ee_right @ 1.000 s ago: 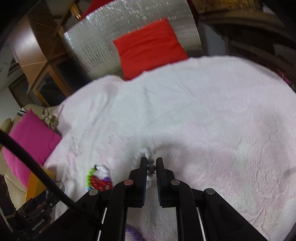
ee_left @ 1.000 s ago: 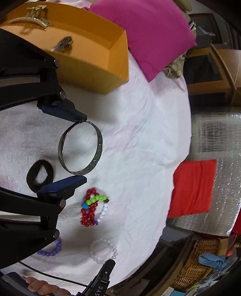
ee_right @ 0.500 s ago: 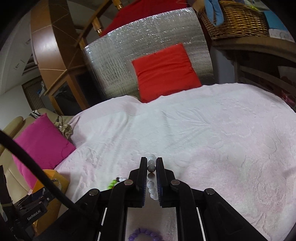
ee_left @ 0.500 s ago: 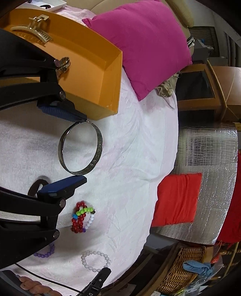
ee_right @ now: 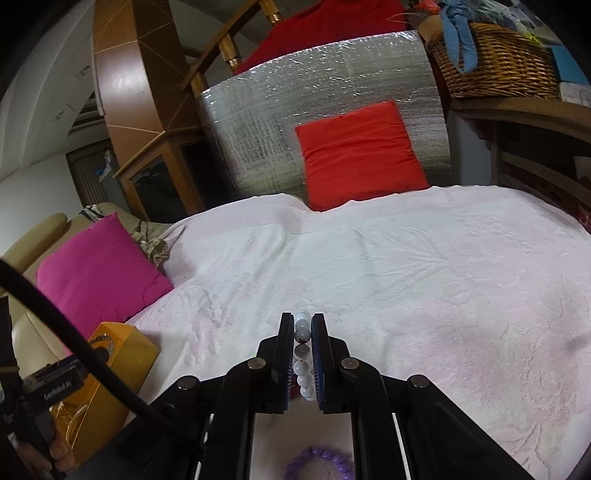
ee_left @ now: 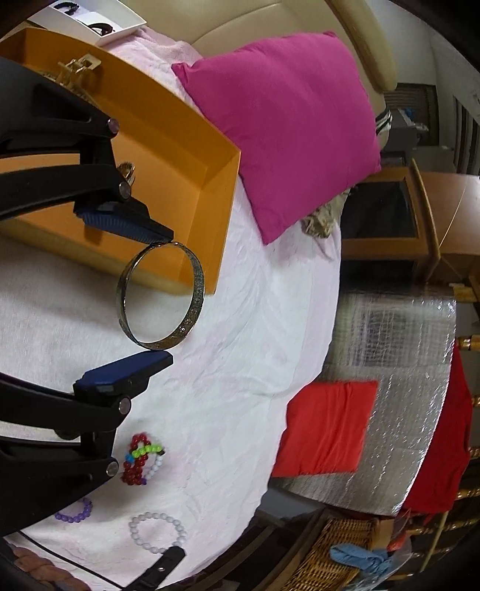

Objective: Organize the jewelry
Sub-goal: 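Carry bangle and white bracelet into the orange box and open both tools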

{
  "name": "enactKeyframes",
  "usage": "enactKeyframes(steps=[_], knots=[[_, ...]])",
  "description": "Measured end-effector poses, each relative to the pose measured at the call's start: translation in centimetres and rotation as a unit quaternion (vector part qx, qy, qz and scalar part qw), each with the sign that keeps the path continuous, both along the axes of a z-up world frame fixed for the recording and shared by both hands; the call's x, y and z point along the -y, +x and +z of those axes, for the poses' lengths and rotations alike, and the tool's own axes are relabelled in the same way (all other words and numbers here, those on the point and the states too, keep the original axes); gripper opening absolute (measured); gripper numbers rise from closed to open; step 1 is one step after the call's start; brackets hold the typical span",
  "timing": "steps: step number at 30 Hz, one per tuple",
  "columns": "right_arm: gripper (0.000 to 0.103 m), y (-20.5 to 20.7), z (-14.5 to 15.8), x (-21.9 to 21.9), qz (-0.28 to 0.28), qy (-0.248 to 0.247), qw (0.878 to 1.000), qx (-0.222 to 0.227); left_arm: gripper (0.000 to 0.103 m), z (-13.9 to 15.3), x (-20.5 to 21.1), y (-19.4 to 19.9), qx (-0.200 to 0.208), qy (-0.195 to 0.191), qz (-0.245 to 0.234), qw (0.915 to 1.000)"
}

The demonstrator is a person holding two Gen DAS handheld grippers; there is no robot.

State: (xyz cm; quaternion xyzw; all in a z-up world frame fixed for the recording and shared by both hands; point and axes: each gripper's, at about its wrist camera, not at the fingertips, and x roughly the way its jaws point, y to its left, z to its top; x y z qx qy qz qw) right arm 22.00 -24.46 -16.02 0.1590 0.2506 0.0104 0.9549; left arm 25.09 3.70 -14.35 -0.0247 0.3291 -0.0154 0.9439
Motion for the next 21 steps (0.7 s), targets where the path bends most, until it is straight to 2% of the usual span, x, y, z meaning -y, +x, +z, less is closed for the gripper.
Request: enactKeyframes(steps=[6, 11, 14, 18, 21], knots=[[0.011, -0.3, 0.3, -2.9, 0.024, -0.006, 1.000, 0.004, 0.061, 0.2, -1.5, 0.4, 0.006, 0.002, 0.016, 0.9999], [0.011, 0.6, 0.8, -6.4, 0.048, -0.029, 0.998, 0.001, 0.061, 0.2, -3.7, 0.9, 0.003, -0.016, 0.043, 0.9989], [0.011, 1.5, 1.7, -9.1, 0.068, -0.033, 0.997, 0.002, 0.061, 0.3, -5.3, 1.0, 0.000, -0.029, 0.061, 0.9977], [0.011, 2.6, 3.2, -13.0, 0.097, -0.050, 0.994, 0.013, 0.061, 0.4, -7.6, 0.6, 0.003, -0.030, 0.087, 0.9958], [0.011, 3.5, 3.9, -15.3, 0.113, -0.044, 0.993, 0.013, 0.061, 0.3, -10.0, 0.1, 0.001, -0.030, 0.113, 0.9931]])
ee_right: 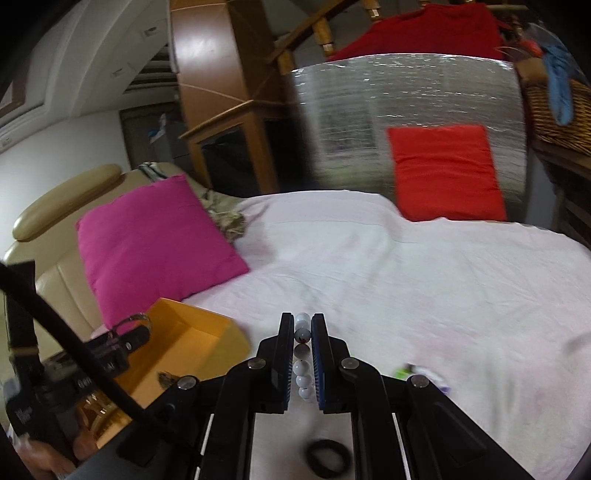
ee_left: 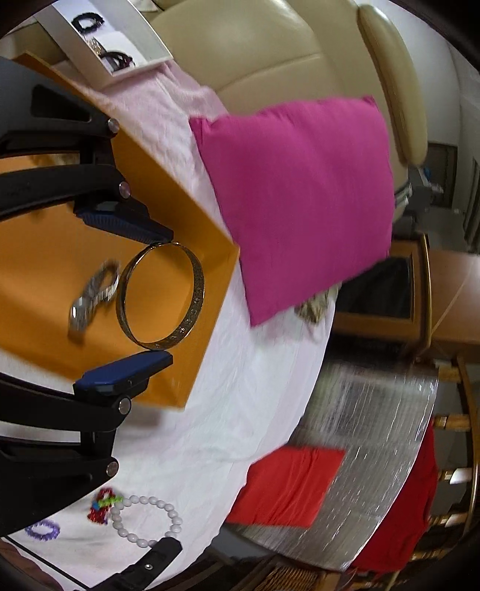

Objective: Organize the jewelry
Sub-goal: 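Carry bangle and white bracelet into the orange box and open both tools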

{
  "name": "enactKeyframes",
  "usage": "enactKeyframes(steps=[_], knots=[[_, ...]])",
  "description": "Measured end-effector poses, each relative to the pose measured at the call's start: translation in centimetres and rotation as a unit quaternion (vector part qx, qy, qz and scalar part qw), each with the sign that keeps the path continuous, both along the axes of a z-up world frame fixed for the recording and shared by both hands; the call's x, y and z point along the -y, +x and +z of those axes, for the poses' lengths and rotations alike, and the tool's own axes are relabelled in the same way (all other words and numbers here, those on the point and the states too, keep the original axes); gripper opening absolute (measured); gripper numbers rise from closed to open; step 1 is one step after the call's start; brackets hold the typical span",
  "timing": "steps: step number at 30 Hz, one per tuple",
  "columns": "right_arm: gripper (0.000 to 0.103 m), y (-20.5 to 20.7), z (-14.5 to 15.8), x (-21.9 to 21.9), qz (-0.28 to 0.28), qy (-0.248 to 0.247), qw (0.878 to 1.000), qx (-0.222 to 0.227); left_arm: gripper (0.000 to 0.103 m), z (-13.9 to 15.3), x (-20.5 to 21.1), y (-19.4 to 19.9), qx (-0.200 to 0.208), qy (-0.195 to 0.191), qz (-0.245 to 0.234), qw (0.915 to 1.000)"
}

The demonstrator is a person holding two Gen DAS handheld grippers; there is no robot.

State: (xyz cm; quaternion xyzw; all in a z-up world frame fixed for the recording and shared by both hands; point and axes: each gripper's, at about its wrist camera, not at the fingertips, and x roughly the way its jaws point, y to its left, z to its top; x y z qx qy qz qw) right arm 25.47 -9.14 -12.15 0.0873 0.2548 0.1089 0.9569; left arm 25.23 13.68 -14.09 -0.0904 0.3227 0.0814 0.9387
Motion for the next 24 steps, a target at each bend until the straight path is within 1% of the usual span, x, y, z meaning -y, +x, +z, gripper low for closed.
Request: enactKeyframes(steps=[3, 8, 12, 15, 20, 24], knots=[[0.011, 1.1, 0.2, -2.6, 0.018, 0.004, 1.000, -0.008, 0.061, -0.3, -1.9, -0.3, -0.008, -0.003, 0.022, 0.9997], [0.011, 2.9, -0.2, -7.1, 0.051, 0.004, 0.998, -0.026, 0.061, -1.0, -4.7, -0.5, -0.030, -0.003, 0.068, 0.9973], [0.011, 4.4, -1.1, -10.5, 0.075, 0.009, 0.996, -0.045, 0.061, -1.8, -5.9, -0.4, -0.056, -0.003, 0.095, 0.9939], [0.011, 5.0, -1.7, -12.5, 0.086, 0.007, 0.995, -0.053, 0.061, -2.1, -6.5, -0.4, -0.064, 0.002, 0.109, 0.9920], [0.011, 5.7, -3.0, -13.9, 0.092, 0.008, 0.993, -0.066, 0.061, -2.7, -7.1, -0.3, -0.083, 0.008, 0.126, 0.9886], [0.011, 6.4, -4.1, -14.3, 0.092, 0.016, 0.991, -0.091, 0.061, -3.4, -7.4, -0.1, -0.100, 0.007, 0.133, 0.9861]])
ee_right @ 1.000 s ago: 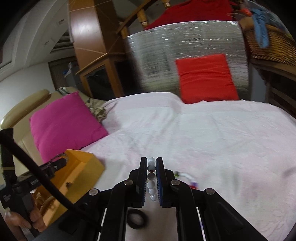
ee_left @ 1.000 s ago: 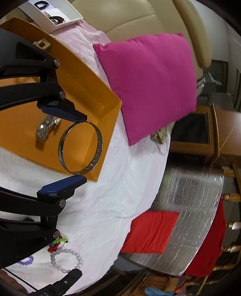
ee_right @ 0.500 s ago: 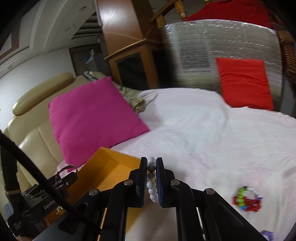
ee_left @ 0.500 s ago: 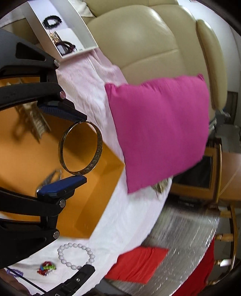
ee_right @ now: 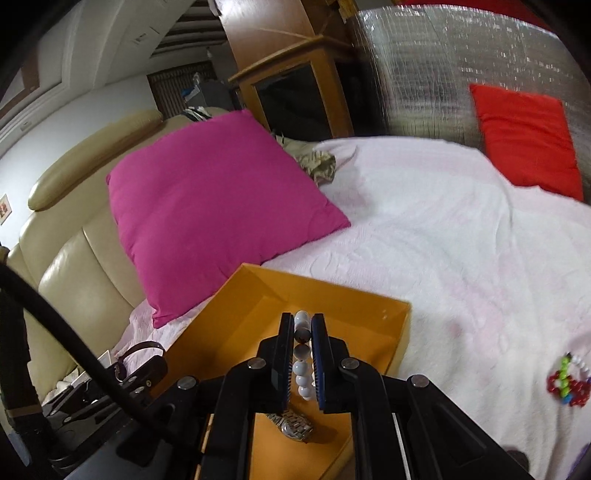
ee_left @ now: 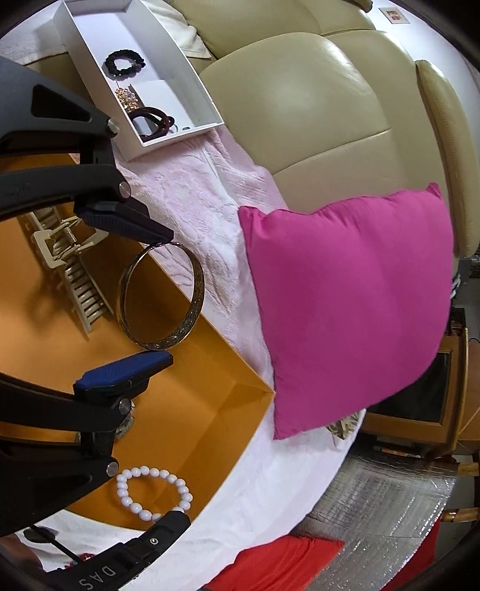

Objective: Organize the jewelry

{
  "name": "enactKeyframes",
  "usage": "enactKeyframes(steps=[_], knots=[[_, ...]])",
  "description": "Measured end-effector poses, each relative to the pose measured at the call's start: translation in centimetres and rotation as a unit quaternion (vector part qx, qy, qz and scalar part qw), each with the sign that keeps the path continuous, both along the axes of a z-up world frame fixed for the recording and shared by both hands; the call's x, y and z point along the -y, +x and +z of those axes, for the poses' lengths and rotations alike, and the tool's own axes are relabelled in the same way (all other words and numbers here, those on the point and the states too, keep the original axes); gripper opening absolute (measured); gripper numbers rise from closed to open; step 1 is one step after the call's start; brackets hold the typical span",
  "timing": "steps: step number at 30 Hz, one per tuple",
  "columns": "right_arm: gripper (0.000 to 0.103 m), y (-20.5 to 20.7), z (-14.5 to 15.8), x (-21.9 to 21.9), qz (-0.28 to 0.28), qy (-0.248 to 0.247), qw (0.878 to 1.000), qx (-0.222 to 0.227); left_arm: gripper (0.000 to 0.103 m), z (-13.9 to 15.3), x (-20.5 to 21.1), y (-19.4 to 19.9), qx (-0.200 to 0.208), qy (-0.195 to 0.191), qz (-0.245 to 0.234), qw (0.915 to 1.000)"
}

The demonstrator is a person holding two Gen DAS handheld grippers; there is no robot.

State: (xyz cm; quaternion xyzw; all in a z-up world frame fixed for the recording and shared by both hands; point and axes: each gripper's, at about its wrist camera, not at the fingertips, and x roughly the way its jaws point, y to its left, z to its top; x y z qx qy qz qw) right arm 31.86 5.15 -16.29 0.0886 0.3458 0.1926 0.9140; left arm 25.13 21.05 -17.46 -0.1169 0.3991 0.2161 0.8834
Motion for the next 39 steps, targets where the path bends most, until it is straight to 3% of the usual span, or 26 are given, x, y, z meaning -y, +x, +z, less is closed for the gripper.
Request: enactKeyframes(steps=[5, 11, 18, 29, 35, 39], knots=[[0.011, 0.3, -0.9, 0.0, -0.005, -0.006, 1.000, -0.022, 0.062, -0.5, 0.1, 0.4, -0.020, 0.001, 0.003, 0.9998], [0.014, 0.5, -0.9, 1.2, -0.006, 0.017, 0.999, -0.047, 0.064, -0.1, 0.4, 0.3, -0.015, 0.012, 0.006, 0.9998], [0.016, -0.5, 0.6, 4.5, -0.028, 0.028, 0.999, -0.027, 0.065, 0.4, 1.6, 0.4, -0.001, 0.029, 0.008, 0.9995], [0.016, -3.4, 1.3, 19.9, -0.142, 0.041, 0.989, -0.022, 0.065, 2.3, 8.8, 0.9, 0.035, 0.087, -0.036, 0.9949], [0.016, -6.2, 0.2, 28.3, -0.200, 0.053, 0.978, -0.033, 0.069, 3.3, 14.9, 0.7, 0.064, 0.124, -0.086, 0.9865], [0.016, -8.1, -1.1, 32.5, -0.219, 0.073, 0.972, -0.046, 0.069, 2.8, 18.9, 1.0, 0.059, 0.141, -0.128, 0.9800]])
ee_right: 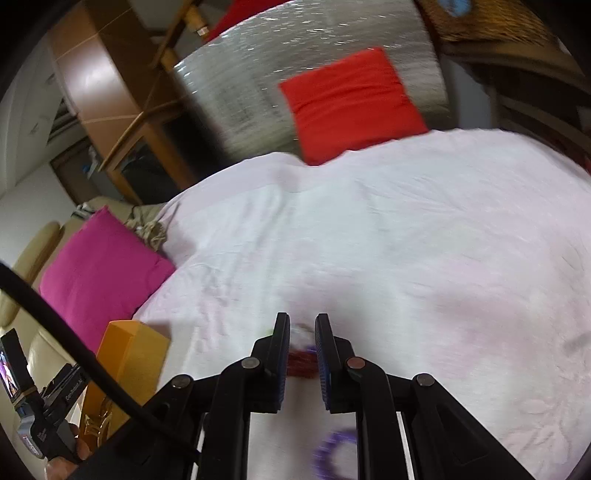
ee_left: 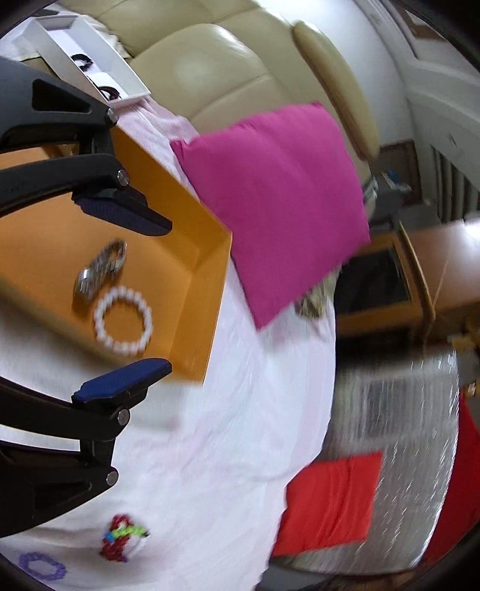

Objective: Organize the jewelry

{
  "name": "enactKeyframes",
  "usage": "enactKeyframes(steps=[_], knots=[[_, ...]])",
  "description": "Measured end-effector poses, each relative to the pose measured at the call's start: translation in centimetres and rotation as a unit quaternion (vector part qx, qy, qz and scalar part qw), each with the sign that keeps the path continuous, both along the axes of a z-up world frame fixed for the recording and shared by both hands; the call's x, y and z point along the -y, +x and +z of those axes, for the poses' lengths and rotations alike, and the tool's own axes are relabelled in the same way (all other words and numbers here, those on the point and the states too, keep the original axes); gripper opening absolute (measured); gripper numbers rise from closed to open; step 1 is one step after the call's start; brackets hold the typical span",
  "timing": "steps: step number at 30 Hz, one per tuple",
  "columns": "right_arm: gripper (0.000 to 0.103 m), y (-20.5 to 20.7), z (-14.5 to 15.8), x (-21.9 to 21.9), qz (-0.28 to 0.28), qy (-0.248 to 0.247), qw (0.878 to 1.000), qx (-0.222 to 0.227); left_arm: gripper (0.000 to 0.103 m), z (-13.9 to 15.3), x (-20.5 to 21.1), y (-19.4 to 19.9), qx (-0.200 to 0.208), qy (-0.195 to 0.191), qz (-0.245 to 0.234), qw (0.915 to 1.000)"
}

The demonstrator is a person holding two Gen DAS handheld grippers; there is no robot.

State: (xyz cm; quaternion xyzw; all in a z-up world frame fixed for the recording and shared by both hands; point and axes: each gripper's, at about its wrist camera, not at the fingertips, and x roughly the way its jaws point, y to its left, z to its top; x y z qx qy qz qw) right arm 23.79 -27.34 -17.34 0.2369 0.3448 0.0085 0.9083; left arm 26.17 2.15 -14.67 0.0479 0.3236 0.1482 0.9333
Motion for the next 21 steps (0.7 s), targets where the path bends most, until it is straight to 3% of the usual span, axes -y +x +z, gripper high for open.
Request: enactKeyframes(steps=[6, 11, 15, 21], knots=[[0.016, 0.1, -2.7, 2.0, 0.020, 0.056, 0.998, -0.021, 0.069, -1.3, 3.1, 0.6, -0.029, 0.005, -0.038, 0.9989], [0.016, 3.3, -4.8, 0.5, 0.074, 0.089, 0.992, -0.055, 0.069, -3.1, 4.3, 0.9, -0.080, -0.031, -0.093, 0.9920], [0.016, 5.7, -6.4, -0.3, 0.085, 0.094, 0.988, -0.085, 0.069, -4.2, 4.6, 0.8, -0.114, -0.073, -0.138, 0.9811], [0.017, 7.9, -7.6, -1.3, 0.080, 0.088, 0.988, -0.100, 0.069, -5.4, 4.9, 0.7, -0.137, -0.067, -0.148, 0.9771]])
